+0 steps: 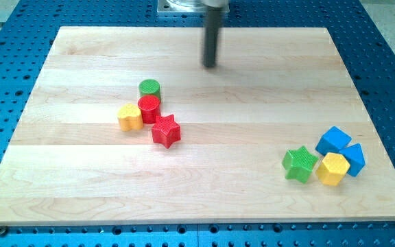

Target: Move the green circle diagonal to the green star

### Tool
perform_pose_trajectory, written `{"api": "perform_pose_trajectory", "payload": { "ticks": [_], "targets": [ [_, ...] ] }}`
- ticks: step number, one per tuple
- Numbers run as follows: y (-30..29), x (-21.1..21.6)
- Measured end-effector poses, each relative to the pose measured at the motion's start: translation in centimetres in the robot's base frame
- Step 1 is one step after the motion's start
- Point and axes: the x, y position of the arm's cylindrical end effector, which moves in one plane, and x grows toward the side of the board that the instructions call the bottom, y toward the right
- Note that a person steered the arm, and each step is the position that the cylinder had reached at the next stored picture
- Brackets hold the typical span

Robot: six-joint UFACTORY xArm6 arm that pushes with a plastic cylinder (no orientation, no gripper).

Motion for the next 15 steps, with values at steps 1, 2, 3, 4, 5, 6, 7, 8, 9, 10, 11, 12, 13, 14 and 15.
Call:
{"api": "perform_pose_trajectory", "payload": {
  "ticks": [1,2,3,4,5,6,7,8,9,10,11,12,13,14,15],
  "targets": [
    [-12.5,2.6],
    [-12.6,7.4],
    [-7.8,10.2],
    [-1.6,12.1],
    [5.3,12.8],
    [8.1,15.5],
    [8.7,15.5],
    [7.2,17.2],
    [7.4,20.5],
    [7.5,18.7],
    [4.2,19.0],
    [5.4,22.2],
    [11.6,20.8],
    [16.2,18.1],
    [13.3,15.6]
  ]
}}
